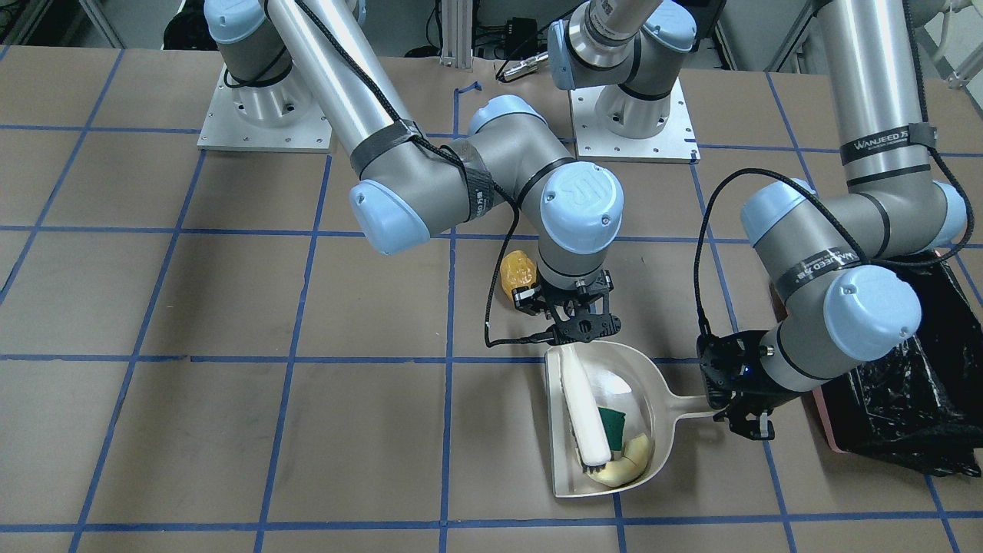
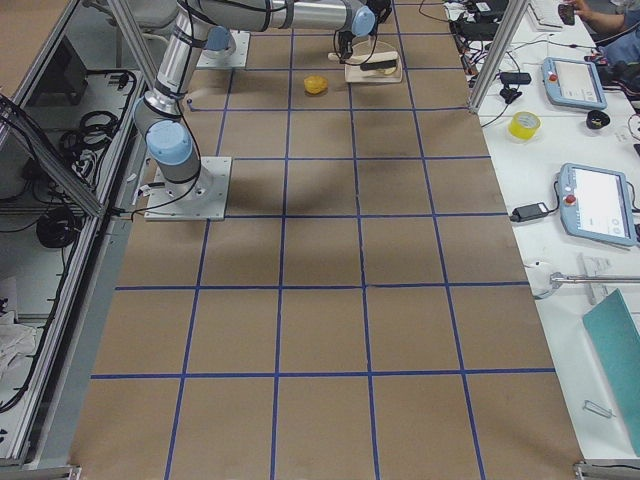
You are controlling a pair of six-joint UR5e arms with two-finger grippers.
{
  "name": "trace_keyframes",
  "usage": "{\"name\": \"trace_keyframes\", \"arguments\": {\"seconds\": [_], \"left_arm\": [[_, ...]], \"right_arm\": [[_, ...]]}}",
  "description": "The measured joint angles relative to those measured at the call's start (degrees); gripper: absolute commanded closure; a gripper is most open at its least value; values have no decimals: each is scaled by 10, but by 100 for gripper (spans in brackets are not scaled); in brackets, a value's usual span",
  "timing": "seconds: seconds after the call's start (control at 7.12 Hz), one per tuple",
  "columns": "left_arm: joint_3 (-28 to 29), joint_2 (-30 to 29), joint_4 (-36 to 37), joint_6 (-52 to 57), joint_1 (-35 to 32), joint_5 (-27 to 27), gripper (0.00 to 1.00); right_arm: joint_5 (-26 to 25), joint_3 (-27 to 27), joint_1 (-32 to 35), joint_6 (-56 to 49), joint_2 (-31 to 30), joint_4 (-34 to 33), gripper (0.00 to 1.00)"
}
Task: Sweep and dump trash into bin
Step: 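Sweep the banana peel and sponge into the dustpan with the right gripper, then move the brush behind the yellow potato toward the dustpan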
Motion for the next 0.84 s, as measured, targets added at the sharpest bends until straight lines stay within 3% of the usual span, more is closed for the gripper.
{"name": "trace_keyframes", "arguments": {"seconds": [0.42,0.56,0.84], "left_arm": [[-14,7,-5,15,13,-2,100],[-27,16,-6,22,24,-4,100],[-62,43,-8,29,32,-2,100]], "right_arm": [[-69,38,-34,4,-100,170,100],[-74,87,-50,3,-146,185,100],[-68,218,-62,10,-235,129,100]]}}
